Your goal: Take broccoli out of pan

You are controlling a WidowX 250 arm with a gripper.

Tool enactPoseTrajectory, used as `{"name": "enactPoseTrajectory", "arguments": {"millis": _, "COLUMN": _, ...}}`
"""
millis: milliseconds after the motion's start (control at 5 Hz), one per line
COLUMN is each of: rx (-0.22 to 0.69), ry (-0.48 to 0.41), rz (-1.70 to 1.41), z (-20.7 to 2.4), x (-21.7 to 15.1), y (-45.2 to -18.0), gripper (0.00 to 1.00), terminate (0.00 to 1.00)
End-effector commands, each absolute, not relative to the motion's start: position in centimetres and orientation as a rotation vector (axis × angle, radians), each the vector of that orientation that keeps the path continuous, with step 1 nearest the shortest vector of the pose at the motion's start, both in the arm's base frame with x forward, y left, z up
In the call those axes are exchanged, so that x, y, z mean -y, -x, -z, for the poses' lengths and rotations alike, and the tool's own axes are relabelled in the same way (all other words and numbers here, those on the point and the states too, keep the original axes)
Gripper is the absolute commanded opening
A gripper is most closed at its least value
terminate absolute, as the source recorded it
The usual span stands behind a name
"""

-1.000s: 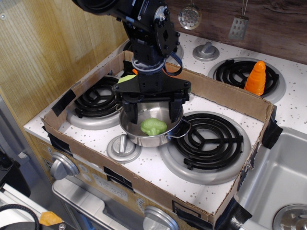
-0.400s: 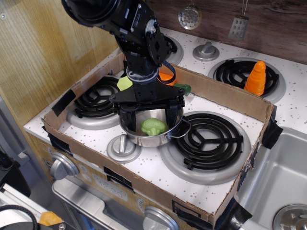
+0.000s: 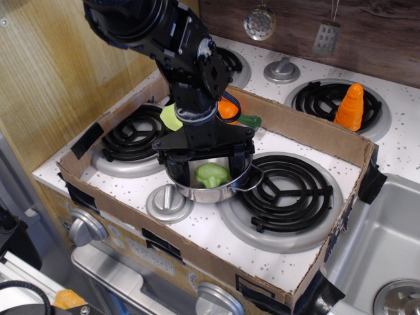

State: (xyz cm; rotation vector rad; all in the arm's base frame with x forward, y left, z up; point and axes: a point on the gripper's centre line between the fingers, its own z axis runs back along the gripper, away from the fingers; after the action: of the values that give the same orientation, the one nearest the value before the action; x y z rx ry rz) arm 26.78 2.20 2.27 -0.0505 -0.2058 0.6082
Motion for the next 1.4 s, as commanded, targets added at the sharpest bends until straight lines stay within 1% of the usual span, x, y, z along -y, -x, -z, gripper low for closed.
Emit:
{"name": "enactPoseTrajectory", "arguments": {"millis": 0, "rx": 0.234, "ry": 0.053, "rz": -0.579, "z": -2.6, "x": -1.6, "y": -27.1, "gripper": 0.0, "terminate": 0.0}}
{"name": "enactPoseTrajectory", "arguments": {"millis": 200, "rx": 0.236, "ry": 0.019, "rz": -0.555, "z": -4.2, "x": -2.2, "y": -27.8, "gripper": 0.0, "terminate": 0.0}}
{"name": "enactPoseTrajectory", "arguments": {"millis": 400, "rx": 0.214, "ry": -0.011, "rz": -0.503, "z": -6.3, "x": -3.0, "y": -28.4, "gripper": 0.0, "terminate": 0.0}}
{"name": "enactPoseTrajectory", "arguments": {"millis": 600, "rx": 0.173, "ry": -0.079, "rz": -0.461, "z": -10.0, "x": -2.9, "y": -28.6, "gripper": 0.0, "terminate": 0.0}}
{"name": "enactPoseTrajectory", "arguments": {"millis": 800, "rx": 0.149, "ry": -0.082, "rz": -0.522, "z": -10.9, "x": 0.4, "y": -27.3, "gripper": 0.0, "terminate": 0.0}}
{"name": "enactPoseTrajectory", "arguments": {"millis": 1000, "rx": 0.126, "ry": -0.072, "rz": -0.536, "z": -11.3, "x": 4.9, "y": -26.4, "gripper": 0.0, "terminate": 0.0}}
{"name": "enactPoseTrajectory", "arguments": {"millis": 1200, "rx": 0.126, "ry": -0.046, "rz": -0.533, "z": -11.0, "x": 7.1, "y": -27.0, "gripper": 0.0, "terminate": 0.0}}
